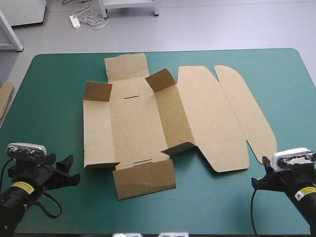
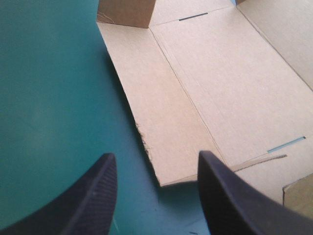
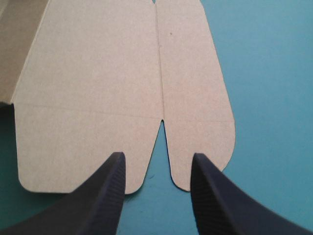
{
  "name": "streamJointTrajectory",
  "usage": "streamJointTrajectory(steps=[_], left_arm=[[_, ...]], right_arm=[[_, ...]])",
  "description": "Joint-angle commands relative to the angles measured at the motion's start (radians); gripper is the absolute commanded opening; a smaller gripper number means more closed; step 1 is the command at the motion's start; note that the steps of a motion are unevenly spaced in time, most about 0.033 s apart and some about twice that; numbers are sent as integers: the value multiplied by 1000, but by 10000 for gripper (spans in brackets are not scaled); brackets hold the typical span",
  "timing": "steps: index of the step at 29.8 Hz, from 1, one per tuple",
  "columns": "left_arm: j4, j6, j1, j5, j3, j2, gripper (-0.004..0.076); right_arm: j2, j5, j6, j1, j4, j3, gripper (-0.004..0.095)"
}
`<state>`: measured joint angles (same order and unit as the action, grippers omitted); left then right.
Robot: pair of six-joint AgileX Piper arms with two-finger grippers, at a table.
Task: Fold the box
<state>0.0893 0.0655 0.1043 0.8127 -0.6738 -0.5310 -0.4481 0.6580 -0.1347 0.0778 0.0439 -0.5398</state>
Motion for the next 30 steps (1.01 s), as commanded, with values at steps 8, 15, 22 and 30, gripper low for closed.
streamJointTrajectory(steps=[8, 15, 22, 30], left_arm=[[-116, -90, 1, 105, -274, -317, 449], [-65, -46, 1, 91, -381, -526, 449], [-45, 25, -130, 126, -405, -635, 449], [540, 368, -486, 147, -298, -651, 449]], right_arm=[[-291, -26, 63, -1, -52, -298, 424], [-456, -15, 77, -1, -54, -461, 424], [-573, 69, 68, -1, -28, -540, 455], [-585, 51, 77, -1, -8, -574, 496]])
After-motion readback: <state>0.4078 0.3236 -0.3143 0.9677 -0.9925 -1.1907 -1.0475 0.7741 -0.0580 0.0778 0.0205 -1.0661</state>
